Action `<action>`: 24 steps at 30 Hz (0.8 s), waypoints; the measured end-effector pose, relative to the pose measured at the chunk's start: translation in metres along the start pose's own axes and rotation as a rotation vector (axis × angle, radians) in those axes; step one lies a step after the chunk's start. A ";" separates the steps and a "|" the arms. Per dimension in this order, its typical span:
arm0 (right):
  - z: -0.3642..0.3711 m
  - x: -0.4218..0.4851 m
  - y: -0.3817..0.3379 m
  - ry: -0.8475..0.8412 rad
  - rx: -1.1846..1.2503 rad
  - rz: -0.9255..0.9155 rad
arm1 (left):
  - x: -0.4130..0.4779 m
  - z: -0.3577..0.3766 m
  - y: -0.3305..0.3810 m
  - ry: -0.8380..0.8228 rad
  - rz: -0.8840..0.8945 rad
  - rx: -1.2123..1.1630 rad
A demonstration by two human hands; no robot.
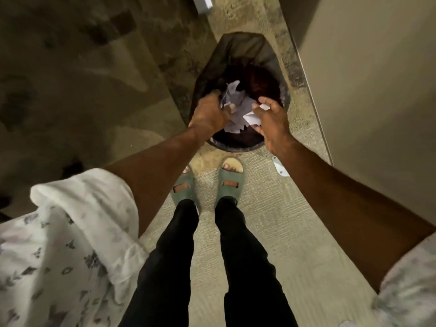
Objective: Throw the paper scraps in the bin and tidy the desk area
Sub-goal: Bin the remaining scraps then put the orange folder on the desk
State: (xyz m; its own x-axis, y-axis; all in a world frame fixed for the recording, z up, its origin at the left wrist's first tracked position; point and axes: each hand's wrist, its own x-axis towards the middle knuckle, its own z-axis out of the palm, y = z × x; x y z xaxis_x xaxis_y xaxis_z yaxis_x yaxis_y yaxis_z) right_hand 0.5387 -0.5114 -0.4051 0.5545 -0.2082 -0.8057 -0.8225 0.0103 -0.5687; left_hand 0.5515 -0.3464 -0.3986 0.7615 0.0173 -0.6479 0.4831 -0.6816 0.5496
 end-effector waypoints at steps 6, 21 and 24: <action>-0.010 0.009 0.004 -0.057 0.013 -0.029 | -0.007 0.007 -0.008 0.033 0.044 0.082; -0.070 -0.168 -0.058 0.171 -1.150 -0.672 | -0.149 -0.083 0.091 0.219 0.270 0.522; -0.088 -0.245 -0.102 0.228 -1.183 -0.691 | -0.211 -0.134 0.134 0.300 0.291 0.490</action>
State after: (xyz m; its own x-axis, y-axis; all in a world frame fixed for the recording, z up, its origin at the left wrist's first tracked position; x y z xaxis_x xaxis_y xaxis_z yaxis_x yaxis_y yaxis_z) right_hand 0.4760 -0.5477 -0.1353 0.9500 0.0139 -0.3120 -0.0737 -0.9608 -0.2674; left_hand 0.5134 -0.3435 -0.1181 0.9539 -0.0633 -0.2935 0.0390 -0.9431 0.3303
